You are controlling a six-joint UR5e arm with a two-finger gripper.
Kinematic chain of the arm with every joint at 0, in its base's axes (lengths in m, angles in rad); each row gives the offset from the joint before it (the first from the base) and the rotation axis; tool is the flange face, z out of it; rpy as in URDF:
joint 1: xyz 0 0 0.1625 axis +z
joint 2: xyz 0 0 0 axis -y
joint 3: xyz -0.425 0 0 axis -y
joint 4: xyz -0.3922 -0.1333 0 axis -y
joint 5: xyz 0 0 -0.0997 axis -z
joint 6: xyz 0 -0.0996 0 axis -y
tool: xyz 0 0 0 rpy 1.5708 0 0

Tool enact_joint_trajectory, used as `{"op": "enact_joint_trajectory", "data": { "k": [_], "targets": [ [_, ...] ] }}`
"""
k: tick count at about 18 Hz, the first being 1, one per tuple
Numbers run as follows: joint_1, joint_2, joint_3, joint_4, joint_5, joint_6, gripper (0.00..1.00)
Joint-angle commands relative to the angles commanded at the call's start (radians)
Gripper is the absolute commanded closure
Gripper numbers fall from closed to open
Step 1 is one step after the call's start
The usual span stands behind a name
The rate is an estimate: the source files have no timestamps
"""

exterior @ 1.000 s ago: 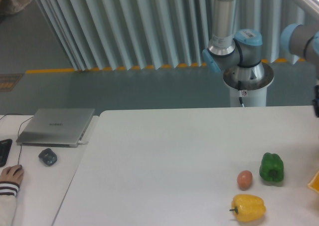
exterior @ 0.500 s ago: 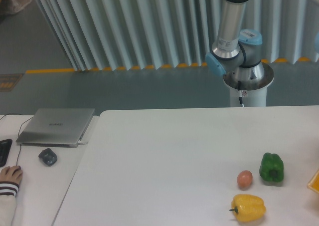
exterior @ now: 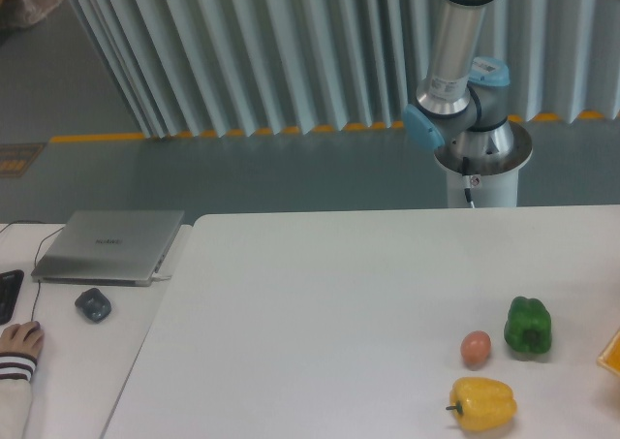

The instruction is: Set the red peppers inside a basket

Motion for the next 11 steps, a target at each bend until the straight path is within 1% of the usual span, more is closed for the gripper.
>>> {"op": "enact_joint_trajectory", "data": {
  "k": [3, 5, 10, 11],
  "targets": [
    [-0.006, 0.002, -0.003, 0.000, -0.002, -0.020, 0.00],
    [-0.021, 0.002, -0.005, 0.000, -0.005, -0.069, 0.00],
    [-0.133, 0.000, 0.006, -0.002, 0.001, -0.248, 0.00],
    [-0.153, 0.002, 0.006, -0.002, -0.005, -0.303, 0.00]
  ]
}}
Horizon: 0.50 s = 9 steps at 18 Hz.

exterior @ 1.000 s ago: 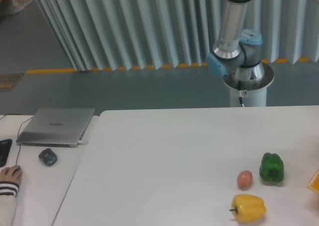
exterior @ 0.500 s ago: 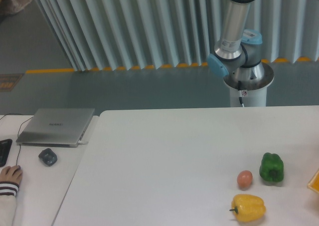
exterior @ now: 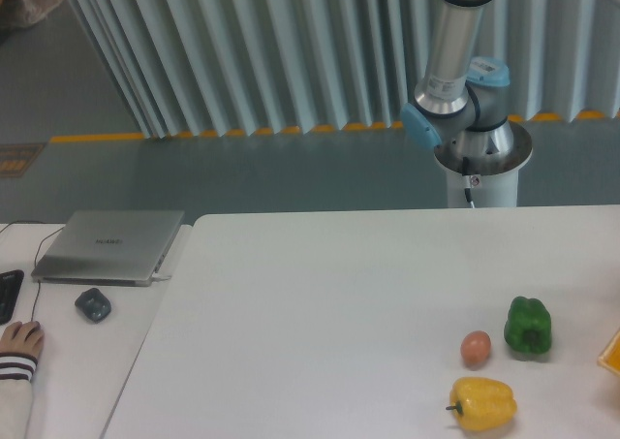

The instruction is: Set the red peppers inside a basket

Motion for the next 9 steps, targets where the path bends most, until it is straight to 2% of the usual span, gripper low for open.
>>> {"op": "enact_joint_trajectory", "data": {
  "k": [5, 9],
  "targets": [
    [-0.045, 0.000, 0.000, -0.003, -0.002, -0.039, 0.00],
    [-0.087, 0.006, -0.002, -0.008, -0.080, -0.103, 0.00]
  ]
}}
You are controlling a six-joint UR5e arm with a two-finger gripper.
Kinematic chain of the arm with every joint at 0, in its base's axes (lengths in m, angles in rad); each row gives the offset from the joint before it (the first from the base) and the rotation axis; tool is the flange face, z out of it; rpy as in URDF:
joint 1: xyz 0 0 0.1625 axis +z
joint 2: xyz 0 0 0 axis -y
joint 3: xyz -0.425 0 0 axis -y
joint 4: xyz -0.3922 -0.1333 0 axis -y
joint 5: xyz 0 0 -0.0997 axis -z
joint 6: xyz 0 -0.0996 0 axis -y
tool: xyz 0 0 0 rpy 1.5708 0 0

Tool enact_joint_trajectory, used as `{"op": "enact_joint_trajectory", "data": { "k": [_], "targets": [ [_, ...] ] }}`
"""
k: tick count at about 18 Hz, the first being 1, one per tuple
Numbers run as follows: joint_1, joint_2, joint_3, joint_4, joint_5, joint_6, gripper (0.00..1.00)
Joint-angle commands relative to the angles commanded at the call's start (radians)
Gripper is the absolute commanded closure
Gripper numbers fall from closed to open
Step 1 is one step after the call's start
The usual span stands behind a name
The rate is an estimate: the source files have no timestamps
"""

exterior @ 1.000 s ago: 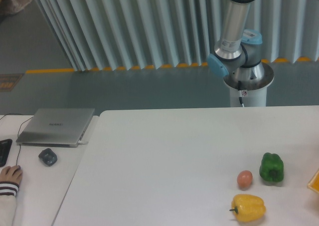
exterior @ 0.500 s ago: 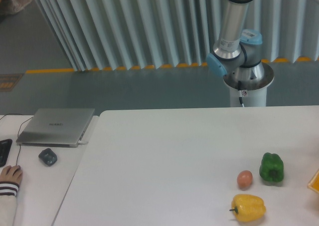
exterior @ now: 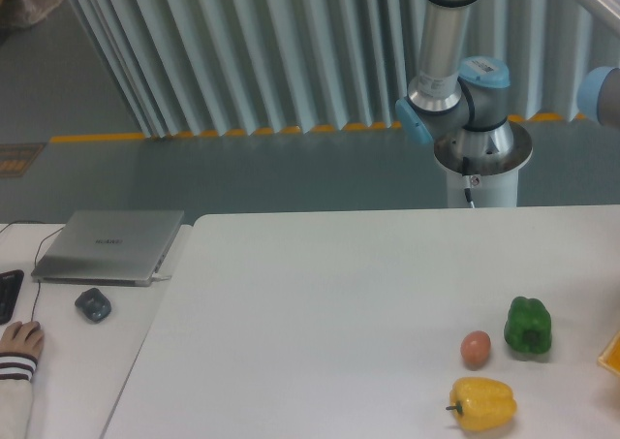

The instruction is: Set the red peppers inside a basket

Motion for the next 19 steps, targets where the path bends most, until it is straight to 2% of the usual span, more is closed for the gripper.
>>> {"op": "enact_joint_trajectory", "data": {
  "k": [1, 5, 8, 10, 12, 15, 19],
  "targets": [
    [-0.017, 0.002, -0.002, -0.006, -0.012, -0.029, 0.00],
    [-0.095, 0.011, -0.003, -0.090, -0.019, -0.104, 0.00],
    [-0.156, 0.014, -0.005, -0.107, -0.031, -0.201, 0.00],
    [-0.181, 0.023, -0.014, -0.194, -0.032, -0.203, 0.00],
    [-0.192, 0.034, -0.017, -0.241, -0.058, -0.216, 0.00],
    [-0.224, 0.035, -0.017, -0.249, -0.062, -0.289, 0.00],
    [-0.241, 0.034, -0.017, -0.239, -0.057, -0.306, 0.00]
  ]
}}
